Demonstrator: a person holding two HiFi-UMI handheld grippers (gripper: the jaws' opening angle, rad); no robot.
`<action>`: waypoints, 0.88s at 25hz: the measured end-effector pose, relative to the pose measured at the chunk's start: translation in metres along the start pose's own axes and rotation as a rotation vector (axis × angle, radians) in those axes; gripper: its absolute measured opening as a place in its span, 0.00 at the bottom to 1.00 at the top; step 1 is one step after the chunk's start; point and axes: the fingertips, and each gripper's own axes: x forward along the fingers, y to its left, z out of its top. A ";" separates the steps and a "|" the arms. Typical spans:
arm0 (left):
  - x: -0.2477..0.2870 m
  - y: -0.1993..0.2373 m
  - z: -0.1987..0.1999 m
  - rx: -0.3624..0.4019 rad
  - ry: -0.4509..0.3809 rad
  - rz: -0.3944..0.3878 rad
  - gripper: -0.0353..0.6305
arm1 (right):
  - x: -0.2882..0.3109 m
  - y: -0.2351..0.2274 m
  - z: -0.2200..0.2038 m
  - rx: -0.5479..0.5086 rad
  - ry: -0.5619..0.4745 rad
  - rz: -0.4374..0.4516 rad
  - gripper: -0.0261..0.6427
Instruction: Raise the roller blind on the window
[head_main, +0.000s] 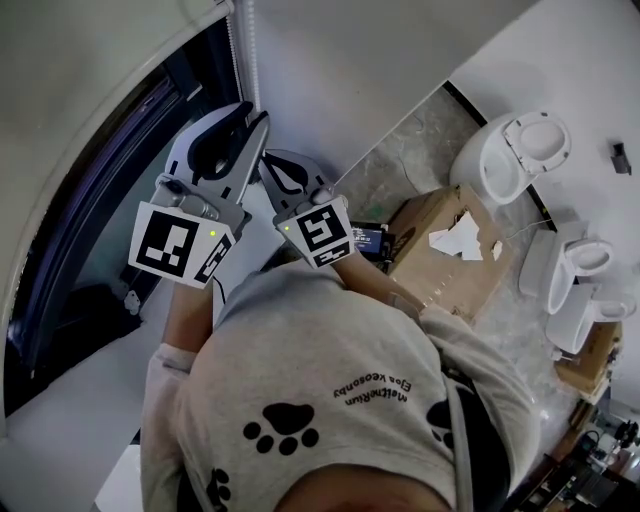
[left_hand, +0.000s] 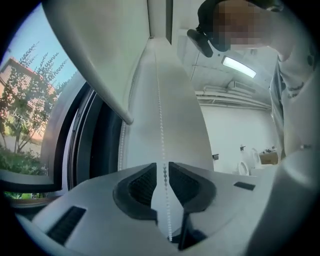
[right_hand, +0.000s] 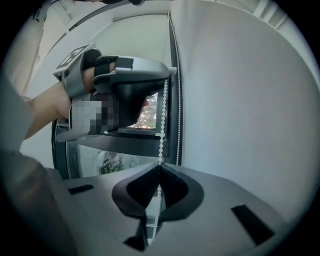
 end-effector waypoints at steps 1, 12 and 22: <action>0.002 -0.001 0.003 -0.001 0.004 -0.004 0.18 | 0.000 0.000 0.000 -0.002 0.000 0.000 0.05; 0.010 -0.002 -0.013 -0.049 0.127 -0.025 0.06 | -0.001 0.002 -0.020 -0.004 0.040 0.001 0.05; 0.002 -0.003 -0.044 -0.090 0.124 0.021 0.06 | 0.002 0.010 -0.050 0.011 0.086 0.019 0.05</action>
